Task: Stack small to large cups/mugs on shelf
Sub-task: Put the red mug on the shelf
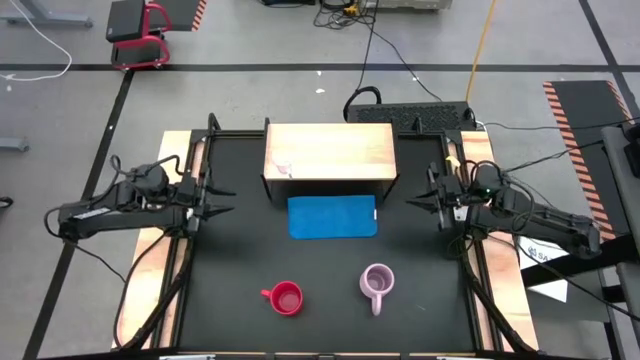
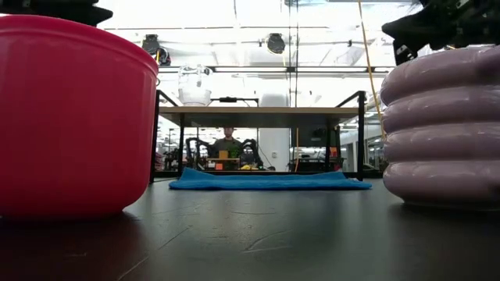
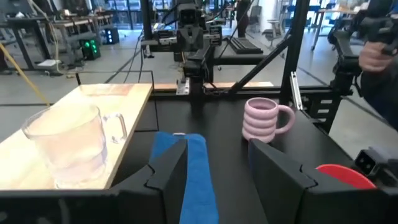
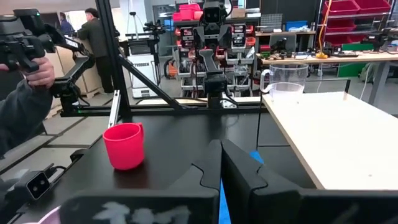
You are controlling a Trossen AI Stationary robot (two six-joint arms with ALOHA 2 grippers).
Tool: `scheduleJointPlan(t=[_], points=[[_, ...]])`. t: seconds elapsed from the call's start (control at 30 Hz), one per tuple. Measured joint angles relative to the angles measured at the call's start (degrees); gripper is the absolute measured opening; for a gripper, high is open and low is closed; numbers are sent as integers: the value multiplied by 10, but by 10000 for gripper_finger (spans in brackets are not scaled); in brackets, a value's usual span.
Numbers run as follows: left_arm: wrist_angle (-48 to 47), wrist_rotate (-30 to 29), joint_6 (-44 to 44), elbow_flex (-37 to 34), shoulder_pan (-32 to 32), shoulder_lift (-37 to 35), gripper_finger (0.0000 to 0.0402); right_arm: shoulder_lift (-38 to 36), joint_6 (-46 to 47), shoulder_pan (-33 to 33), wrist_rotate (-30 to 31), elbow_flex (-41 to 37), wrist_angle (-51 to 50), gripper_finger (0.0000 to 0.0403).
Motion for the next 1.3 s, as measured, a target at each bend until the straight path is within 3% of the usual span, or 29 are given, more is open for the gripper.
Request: scheduleJointPlan(t=[0.7, 0.93, 1.3], points=[[71, 0, -49, -107, 0, -96, 172, -154, 40, 0, -2, -134, 10, 0], [77, 0, -56, -135, 0, -96, 172, -156, 33, 0, -2, -168, 36, 0], [189, -14, -59, -227, 0, -95, 172, -156, 16, 0, -2, -194, 72, 0]])
